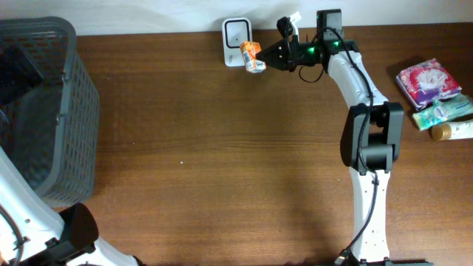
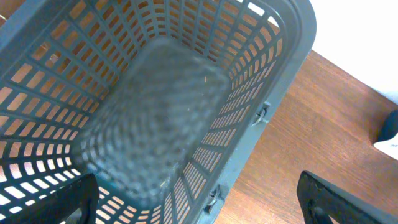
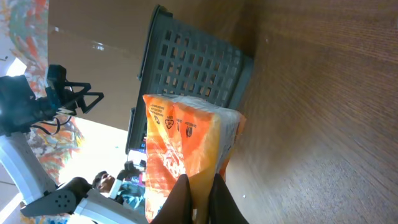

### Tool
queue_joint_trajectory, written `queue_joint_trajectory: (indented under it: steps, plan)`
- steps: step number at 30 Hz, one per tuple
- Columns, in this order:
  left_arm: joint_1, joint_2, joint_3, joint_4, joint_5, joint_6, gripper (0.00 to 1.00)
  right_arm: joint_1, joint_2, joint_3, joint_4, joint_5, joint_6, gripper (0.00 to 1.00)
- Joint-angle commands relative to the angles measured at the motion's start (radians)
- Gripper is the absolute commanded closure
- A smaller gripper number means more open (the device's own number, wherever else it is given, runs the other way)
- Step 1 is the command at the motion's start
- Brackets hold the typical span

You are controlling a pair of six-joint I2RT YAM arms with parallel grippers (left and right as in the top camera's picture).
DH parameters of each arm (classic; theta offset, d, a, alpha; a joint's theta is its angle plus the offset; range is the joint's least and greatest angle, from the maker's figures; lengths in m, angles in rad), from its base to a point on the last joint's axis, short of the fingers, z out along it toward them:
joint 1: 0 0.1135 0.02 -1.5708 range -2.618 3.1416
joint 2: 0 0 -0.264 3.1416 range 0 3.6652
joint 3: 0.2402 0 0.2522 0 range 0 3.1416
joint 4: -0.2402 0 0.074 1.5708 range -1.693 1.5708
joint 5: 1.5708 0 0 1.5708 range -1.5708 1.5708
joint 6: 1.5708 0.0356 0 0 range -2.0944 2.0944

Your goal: Scan the item barcode

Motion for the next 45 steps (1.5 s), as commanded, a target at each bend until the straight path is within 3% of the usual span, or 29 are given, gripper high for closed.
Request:
queue_joint_trajectory:
  steps: [1, 5, 7, 10, 17, 18, 19, 20, 21, 26, 29, 38, 41, 44, 45]
  plan:
    - [0.003, 0.001, -0.002, 0.000, 0.004, -0.006, 0.01, 0.006, -0.045, -0.003, 0.000, -0.035, 0.000, 0.96]
    - [0.003, 0.001, -0.002, 0.000, 0.004, -0.006, 0.01, 0.009, -0.045, -0.003, -0.033, -0.024, 0.000, 0.96]
    - [0.003, 0.001, -0.002, 0.000, 0.004, -0.006, 0.01, 0.013, -0.045, -0.004, -0.116, 0.070, -0.008, 0.96]
    - [0.003, 0.001, -0.002, 0.000, 0.004, -0.006, 0.01, 0.045, -0.045, -0.003, -0.404, 0.459, -0.126, 0.96]
    - [0.003, 0.001, -0.002, 0.000, 0.004, -0.006, 0.01, 0.099, -0.049, -0.003, -0.793, 1.172, -0.220, 0.96]
    - [0.003, 0.001, -0.002, 0.000, 0.004, -0.006, 0.01, 0.112, -0.049, -0.003, -0.838, 1.242, -0.234, 0.87]
    - [0.003, 0.001, -0.002, 0.000, 0.004, -0.006, 0.01, 0.122, -0.049, -0.003, -0.870, 1.307, -0.236, 0.62]
    - [0.003, 0.001, -0.002, 0.000, 0.004, -0.006, 0.01, 0.127, -0.049, -0.003, -0.890, 1.328, -0.236, 0.51]
    - [0.003, 0.001, -0.002, 0.000, 0.004, -0.006, 0.01, 0.130, -0.049, 0.002, -0.916, 1.328, -0.236, 0.46]
    - [0.003, 0.001, -0.002, 0.000, 0.004, -0.006, 0.01, 0.132, -0.049, 0.077, -0.995, 1.324, -0.245, 0.41]
    - [0.003, 0.001, -0.002, 0.000, 0.004, -0.006, 0.01, 0.132, -0.049, 0.080, -0.995, 1.202, -0.341, 0.41]
    - [0.003, 0.001, -0.002, 0.000, 0.004, -0.006, 0.01, 0.131, -0.035, 0.038, -0.906, 1.199, -0.385, 0.41]
    - [0.003, 0.001, -0.002, 0.000, 0.004, -0.006, 0.01, 0.133, -0.035, -0.036, -0.845, 1.180, -0.381, 0.63]
    - [0.003, 0.001, -0.002, 0.000, 0.004, -0.006, 0.01, 0.133, -0.035, -0.079, -0.826, 1.181, -0.382, 0.67]
    - [0.003, 0.001, -0.002, 0.000, 0.004, -0.006, 0.01, 0.133, -0.035, -0.098, -0.817, 1.180, -0.382, 0.80]
